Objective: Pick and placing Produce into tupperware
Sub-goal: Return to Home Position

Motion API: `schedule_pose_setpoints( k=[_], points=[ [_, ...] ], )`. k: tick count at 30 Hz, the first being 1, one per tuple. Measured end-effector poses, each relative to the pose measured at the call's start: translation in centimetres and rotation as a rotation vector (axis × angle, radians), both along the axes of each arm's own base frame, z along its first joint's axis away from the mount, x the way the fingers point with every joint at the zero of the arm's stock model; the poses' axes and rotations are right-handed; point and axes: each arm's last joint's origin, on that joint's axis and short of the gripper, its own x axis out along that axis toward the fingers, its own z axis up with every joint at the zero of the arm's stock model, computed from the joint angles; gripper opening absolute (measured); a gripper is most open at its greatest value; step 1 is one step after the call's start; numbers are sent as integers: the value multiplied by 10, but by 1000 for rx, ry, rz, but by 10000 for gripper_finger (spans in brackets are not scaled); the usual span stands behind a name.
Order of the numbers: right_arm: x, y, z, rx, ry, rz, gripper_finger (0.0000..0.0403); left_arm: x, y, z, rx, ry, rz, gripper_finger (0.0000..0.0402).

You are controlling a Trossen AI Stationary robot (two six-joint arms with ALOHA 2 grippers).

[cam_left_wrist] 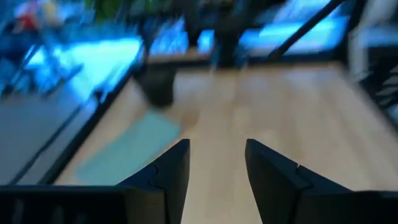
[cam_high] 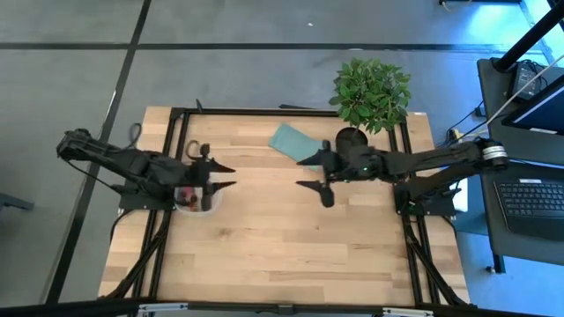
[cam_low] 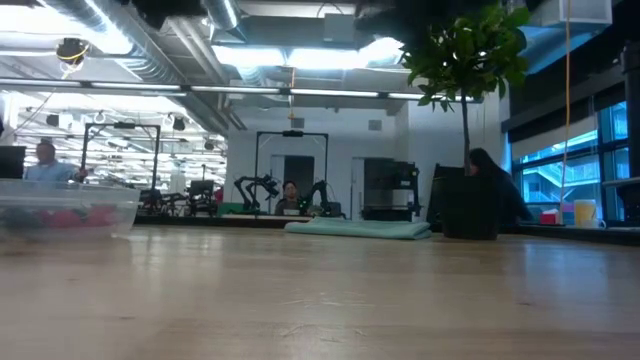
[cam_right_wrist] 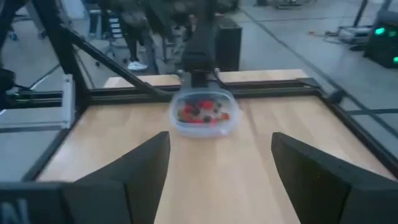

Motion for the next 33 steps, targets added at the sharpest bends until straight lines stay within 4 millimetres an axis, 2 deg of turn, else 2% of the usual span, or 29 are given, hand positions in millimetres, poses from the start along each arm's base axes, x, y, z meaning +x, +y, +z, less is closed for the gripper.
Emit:
schedule_pose_setpoints(
  k=[2, 6, 11, 15, 20, 25, 33],
  points=[
    [-13, -7, -9, -6, -13, -22, 281, -6, 3, 4, 14, -76, -60, 148],
    [-44, -23, -19, -8, -76, -83, 281, -25, 15, -3, 51, -131, -29, 148],
    [-84, -36, -27, -39, -156, -148, 281, -47, 26, -23, 45, -248, 46, 148],
    [-109, -40, -39, -41, -224, -185, 281, -57, 31, -42, 77, -338, 74, 148],
    [-128, -49, -60, -57, -249, -293, 281, -61, 40, -59, 127, -396, 217, 148],
    [-139, -65, -77, -112, -226, -414, 281, -60, 53, -77, 188, -362, 411, 148],
    [-161, -79, -94, -136, -237, -544, 281, -58, 68, -110, 194, -342, 518, 148]
  ],
)
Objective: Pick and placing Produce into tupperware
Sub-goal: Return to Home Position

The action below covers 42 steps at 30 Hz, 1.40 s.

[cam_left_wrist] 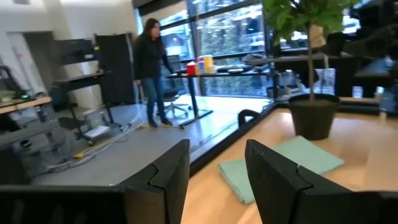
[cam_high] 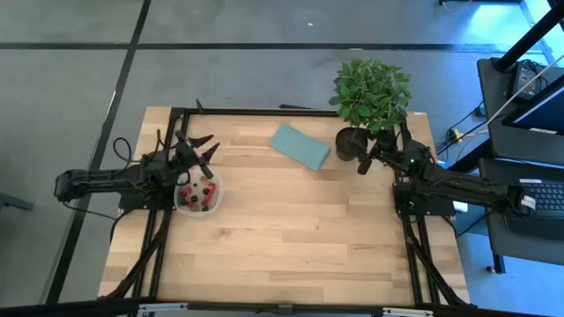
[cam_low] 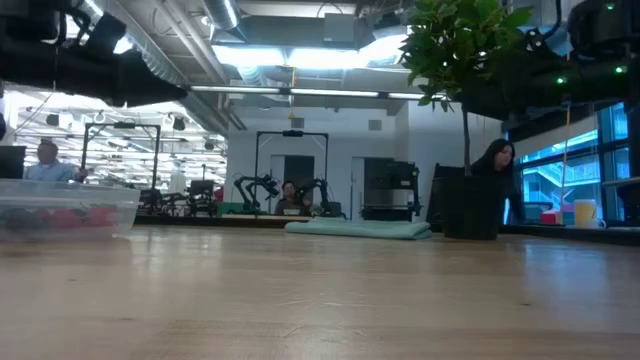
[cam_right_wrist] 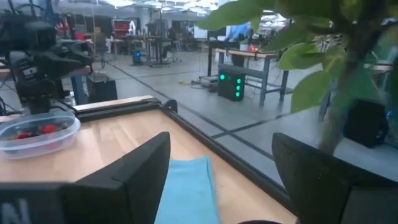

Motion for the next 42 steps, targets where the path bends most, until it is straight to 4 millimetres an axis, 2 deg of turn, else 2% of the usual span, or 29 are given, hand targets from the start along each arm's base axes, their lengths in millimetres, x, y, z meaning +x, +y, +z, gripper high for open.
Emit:
schedule_pose_setpoints(
  k=[5, 14, 20, 24, 31, 36, 42],
  points=[
    [-11, 2, -8, -17, -34, 5, 281, 0, 4, -7, -2, 12, -29, 148],
    [-26, 4, -24, -4, -62, -40, 281, -2, 11, -5, 0, -5, 31, 148],
    [-32, 5, -23, -13, -71, -56, 281, -3, 12, -6, 7, -7, 16, 148],
    [-36, 7, -21, -25, -91, -61, 281, -6, 12, -15, -1, -9, 20, 148],
    [-43, 10, -22, -38, -101, -62, 281, -14, 9, -8, 21, -109, 16, 148],
    [-44, 12, -21, -76, -80, -66, 281, -16, 9, -17, -15, -29, 54, 148],
    [-44, 11, -23, -63, -55, -68, 281, -17, 9, -18, -37, -39, 66, 148]
  ],
)
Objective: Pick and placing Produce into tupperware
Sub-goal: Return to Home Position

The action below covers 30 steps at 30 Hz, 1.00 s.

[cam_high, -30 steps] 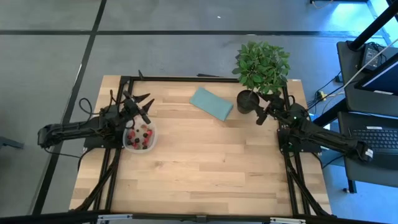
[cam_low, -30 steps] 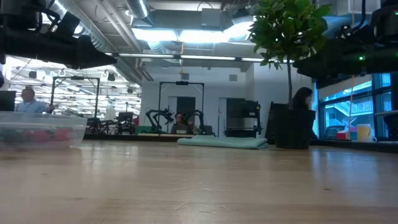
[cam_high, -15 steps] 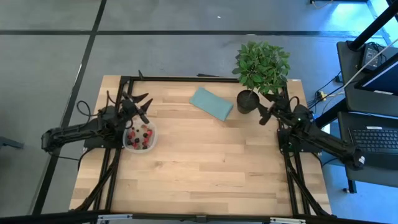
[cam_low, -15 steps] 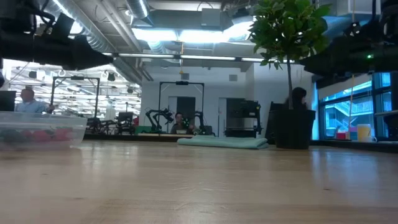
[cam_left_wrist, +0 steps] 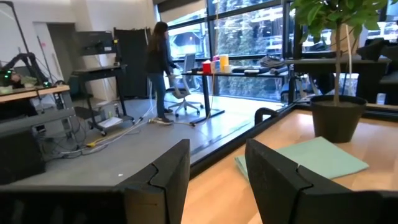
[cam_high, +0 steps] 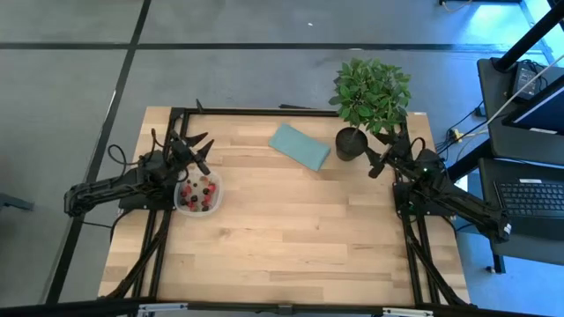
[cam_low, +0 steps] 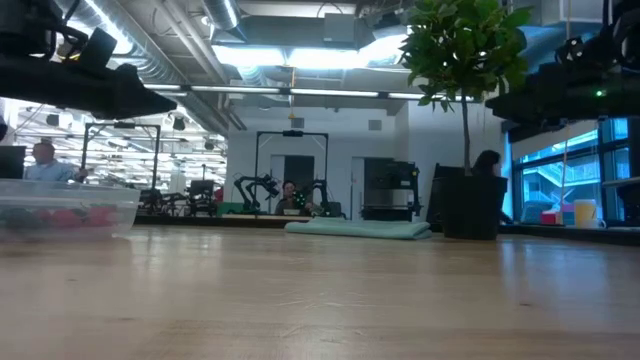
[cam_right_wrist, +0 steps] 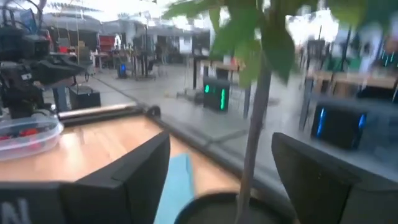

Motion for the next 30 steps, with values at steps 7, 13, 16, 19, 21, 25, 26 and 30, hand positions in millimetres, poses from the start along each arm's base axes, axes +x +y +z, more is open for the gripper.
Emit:
schedule_pose_setpoints(
  k=[7, 13, 16, 19, 21, 25, 26, 30],
  points=[
    [2, 0, -10, 208, -20, 40, 281, 0, 0, 0, 0, -1, 4, 148],
    [2, 0, -10, 226, -26, 40, 281, 0, 0, 0, 0, 0, 6, 148],
    [2, 0, -10, 222, -24, 40, 281, 0, 0, 0, 0, 0, 6, 148],
    [2, 0, -10, 225, -27, 40, 281, 0, 0, 0, -1, -1, 6, 148],
    [2, 0, -10, 223, -26, 40, 281, 0, 0, 0, -1, -1, 6, 148],
    [2, 0, -10, 223, -27, 40, 281, 0, 0, 0, 0, -1, 6, 148],
    [2, 0, -10, 223, -27, 40, 281, 0, 0, 0, 0, -1, 6, 148],
    [2, 0, -10, 223, -28, 40, 281, 0, 0, 0, 0, -1, 6, 148]
  ],
)
